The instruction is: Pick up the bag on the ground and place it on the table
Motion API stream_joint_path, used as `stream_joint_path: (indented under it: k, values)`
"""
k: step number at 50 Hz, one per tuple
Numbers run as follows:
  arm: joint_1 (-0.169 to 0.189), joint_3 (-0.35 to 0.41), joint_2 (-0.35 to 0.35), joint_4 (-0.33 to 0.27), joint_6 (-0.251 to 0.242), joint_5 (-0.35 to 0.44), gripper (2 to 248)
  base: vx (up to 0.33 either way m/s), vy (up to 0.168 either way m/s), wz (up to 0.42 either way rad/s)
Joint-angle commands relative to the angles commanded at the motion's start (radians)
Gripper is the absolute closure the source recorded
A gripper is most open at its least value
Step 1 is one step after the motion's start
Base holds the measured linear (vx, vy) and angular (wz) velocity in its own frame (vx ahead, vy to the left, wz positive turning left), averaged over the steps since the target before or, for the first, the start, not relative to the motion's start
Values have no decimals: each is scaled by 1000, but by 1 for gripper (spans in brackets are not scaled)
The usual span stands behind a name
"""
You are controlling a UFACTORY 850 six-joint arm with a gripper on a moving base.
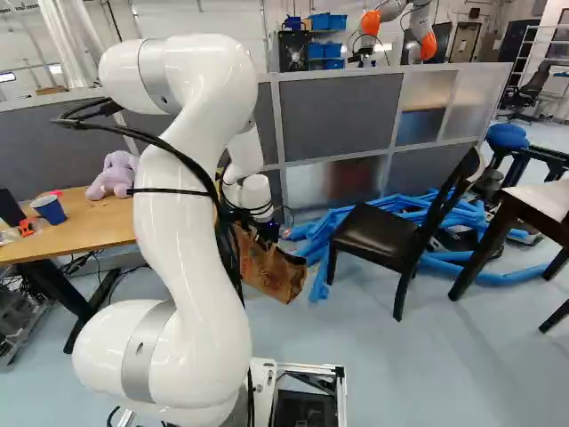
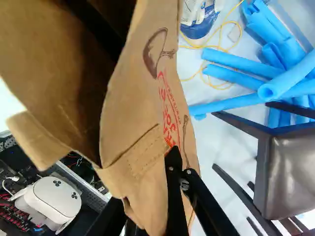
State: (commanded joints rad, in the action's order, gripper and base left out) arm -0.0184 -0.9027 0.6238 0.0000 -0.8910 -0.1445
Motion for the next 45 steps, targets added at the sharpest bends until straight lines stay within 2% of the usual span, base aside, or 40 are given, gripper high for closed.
stream_joint_path:
  k: [45]
  values:
    - [1, 28, -150, 0, 0, -136, 232, 0, 0, 0]
